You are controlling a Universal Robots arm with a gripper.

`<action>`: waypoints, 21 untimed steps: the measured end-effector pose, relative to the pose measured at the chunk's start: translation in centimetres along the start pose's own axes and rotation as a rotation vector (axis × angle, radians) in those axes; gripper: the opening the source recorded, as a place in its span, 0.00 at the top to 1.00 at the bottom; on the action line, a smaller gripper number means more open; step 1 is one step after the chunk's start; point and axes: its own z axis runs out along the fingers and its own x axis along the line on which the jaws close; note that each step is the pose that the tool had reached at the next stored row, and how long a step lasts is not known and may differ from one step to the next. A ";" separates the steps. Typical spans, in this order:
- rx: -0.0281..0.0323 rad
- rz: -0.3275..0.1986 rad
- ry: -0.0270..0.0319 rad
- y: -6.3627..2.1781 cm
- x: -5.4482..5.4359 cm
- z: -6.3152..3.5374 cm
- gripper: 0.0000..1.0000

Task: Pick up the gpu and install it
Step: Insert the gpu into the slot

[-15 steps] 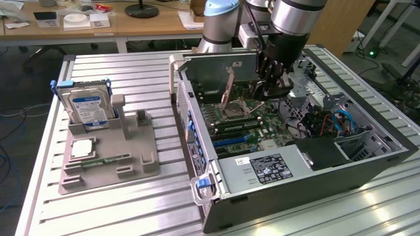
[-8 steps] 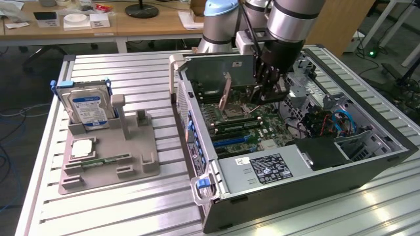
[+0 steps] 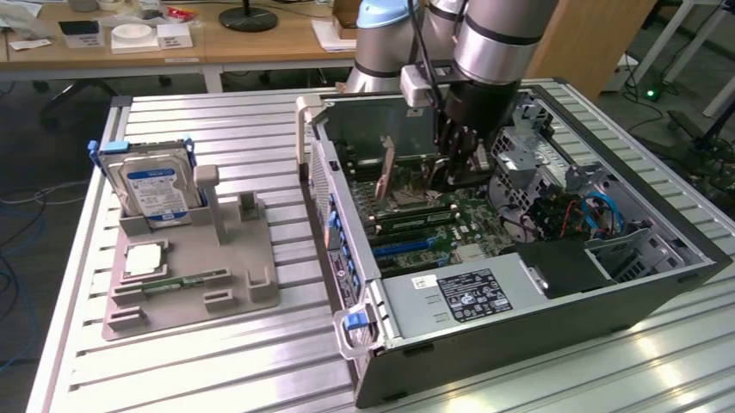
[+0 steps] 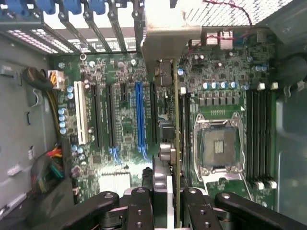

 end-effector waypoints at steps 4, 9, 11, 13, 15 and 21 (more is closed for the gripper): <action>-0.0011 -0.003 0.0000 0.26 0.1 0.71 0.72; -0.0013 -0.006 0.0048 0.57 0.2 1.31 0.72; -0.0013 -0.007 0.0048 0.87 0.2 1.66 0.72; -0.0013 -0.007 0.0047 1.31 0.3 2.00 0.72; -0.0022 -0.007 0.0053 1.66 0.3 2.17 0.72; -0.0065 -0.007 0.0120 1.80 0.8 2.54 0.72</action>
